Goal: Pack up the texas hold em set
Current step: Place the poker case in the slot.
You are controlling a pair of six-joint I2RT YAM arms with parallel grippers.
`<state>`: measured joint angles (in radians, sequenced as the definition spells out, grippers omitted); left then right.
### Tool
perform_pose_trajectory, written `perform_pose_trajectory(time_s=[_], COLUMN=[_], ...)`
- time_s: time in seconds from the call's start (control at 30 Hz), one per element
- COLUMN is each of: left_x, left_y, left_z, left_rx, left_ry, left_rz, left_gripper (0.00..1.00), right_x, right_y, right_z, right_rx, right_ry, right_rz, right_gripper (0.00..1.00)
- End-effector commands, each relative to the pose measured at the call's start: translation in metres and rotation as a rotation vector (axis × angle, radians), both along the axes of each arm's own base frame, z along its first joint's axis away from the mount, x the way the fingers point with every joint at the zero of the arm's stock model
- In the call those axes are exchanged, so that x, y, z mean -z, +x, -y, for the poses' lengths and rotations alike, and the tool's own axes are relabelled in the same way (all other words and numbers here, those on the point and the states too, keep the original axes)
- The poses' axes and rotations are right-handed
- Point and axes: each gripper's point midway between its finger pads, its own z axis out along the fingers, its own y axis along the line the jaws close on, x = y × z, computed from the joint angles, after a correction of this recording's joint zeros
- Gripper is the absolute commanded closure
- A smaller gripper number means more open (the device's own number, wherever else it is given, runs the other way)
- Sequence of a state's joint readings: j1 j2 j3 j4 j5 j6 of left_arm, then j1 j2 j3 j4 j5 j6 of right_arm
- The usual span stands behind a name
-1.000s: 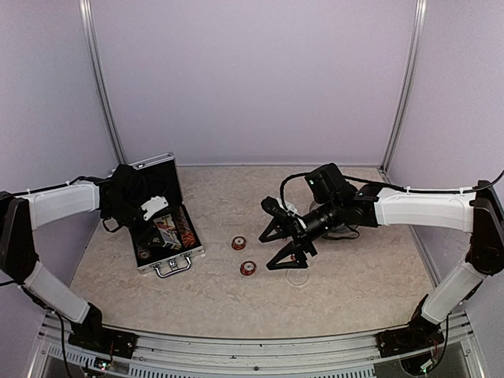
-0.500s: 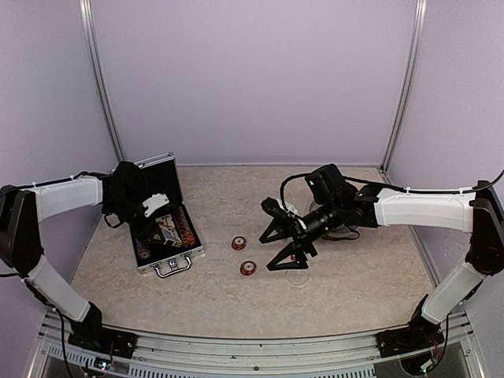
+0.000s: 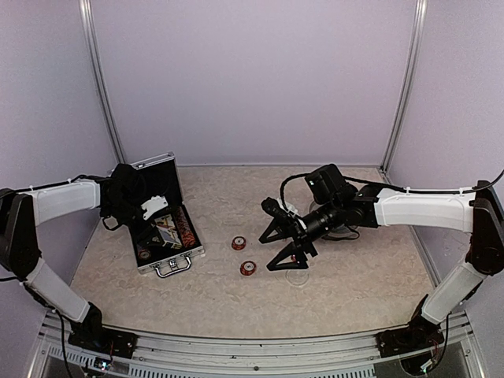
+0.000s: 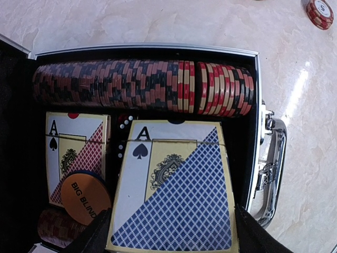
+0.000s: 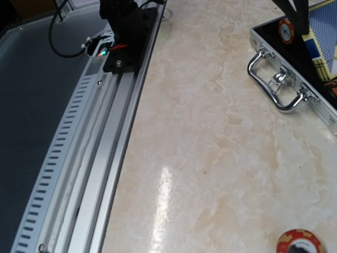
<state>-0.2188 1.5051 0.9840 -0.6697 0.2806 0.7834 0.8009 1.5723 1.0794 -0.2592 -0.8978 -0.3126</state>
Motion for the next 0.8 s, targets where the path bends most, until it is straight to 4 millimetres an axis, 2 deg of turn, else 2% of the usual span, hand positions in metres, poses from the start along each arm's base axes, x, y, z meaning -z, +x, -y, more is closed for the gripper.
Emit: perform_pose_trajectory(time_s=[0.0, 0.23, 0.77], left_x=[0.001, 0.009, 0.007], left_y=[-0.004, -0.004, -0.018], left_z=[0.002, 0.002, -0.001], left_rx=[0.018, 0.014, 0.046], left_ry=[-0.032, -0.050, -0.051], left_rz=[-0.017, -0.086, -0.082], left_gripper=[0.59, 0.59, 0.57], right_x=[-0.006, -0.003, -0.002], right_y=[-0.001, 0.000, 0.001], right_z=[0.004, 0.003, 0.003], right_rx=[-0.003, 0.003, 0.003], right_ry=[0.022, 0.012, 0.012], right_rz=[0.008, 0.005, 0.008], right_gripper=[0.03, 0.03, 0.03])
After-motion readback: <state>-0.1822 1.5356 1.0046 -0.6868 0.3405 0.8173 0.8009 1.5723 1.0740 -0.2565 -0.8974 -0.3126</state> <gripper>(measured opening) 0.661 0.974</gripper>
